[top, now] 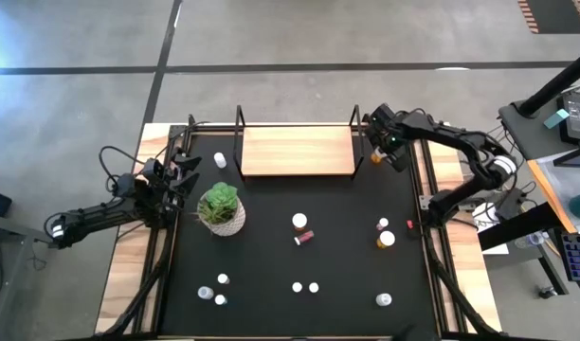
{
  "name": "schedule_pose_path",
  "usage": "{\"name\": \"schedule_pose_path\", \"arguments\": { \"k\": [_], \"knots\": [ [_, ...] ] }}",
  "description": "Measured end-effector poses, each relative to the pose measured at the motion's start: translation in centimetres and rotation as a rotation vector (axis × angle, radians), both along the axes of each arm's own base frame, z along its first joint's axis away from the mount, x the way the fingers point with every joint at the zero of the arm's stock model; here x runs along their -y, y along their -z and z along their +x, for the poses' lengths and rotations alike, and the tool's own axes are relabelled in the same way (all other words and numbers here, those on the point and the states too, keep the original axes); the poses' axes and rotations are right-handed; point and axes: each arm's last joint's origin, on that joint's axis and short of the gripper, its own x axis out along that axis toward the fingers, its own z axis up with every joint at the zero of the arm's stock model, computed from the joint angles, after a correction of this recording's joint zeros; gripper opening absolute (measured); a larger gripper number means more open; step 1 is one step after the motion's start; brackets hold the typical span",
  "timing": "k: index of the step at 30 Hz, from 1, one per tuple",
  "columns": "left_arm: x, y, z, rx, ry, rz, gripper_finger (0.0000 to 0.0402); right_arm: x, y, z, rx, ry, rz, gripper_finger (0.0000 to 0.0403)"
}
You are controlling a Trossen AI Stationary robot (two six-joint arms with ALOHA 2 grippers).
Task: Pick and place medicine bottles onto shelf by color
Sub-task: Put the top orange pill bottle on the shelf
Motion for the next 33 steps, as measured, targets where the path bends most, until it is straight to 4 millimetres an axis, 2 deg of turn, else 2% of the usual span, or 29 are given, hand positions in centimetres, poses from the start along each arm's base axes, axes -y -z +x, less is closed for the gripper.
{"name": "schedule_pose_path", "arguments": {
  "k": [4,9,13,17,21,26,30,33],
  "knots": [
    [0.0,0.0,0.0,0.000,0.000,0.000,0.0233,-0.8,-1.8,-0.7,0.036,0.028,-0.043,0.0202],
    [0.0,0.0,0.0,0.000,0.000,0.000,0.0233,-1.8,-4.4,-1.6,0.085,0.045,-0.126,0.0196],
    [0.0,0.0,0.0,0.001,0.000,0.000,0.0233,-2.1,-7.7,-1.8,0.085,0.042,-0.173,0.0194],
    [0.0,0.0,0.0,0.000,0.000,0.000,0.0233,-1.6,-11.7,-1.7,0.007,0.001,-0.226,0.0193],
    [0.0,0.0,0.0,0.000,0.000,0.000,0.0233,-0.7,-15.0,-1.0,-0.039,-0.098,-0.260,0.0193],
    [0.0,0.0,0.0,0.000,0.001,0.000,0.0233,0.4,-18.0,0.5,-0.045,-0.310,-0.288,0.0193],
    [0.0,0.0,0.0,0.000,0.001,0.000,0.0233,1.0,-19.5,2.4,-0.079,-0.481,-0.307,0.0192],
    [0.0,0.0,0.0,0.000,0.000,0.000,0.0233,1.5,-19.8,4.1,-0.117,-0.594,-0.305,0.0192]
  ]
}}
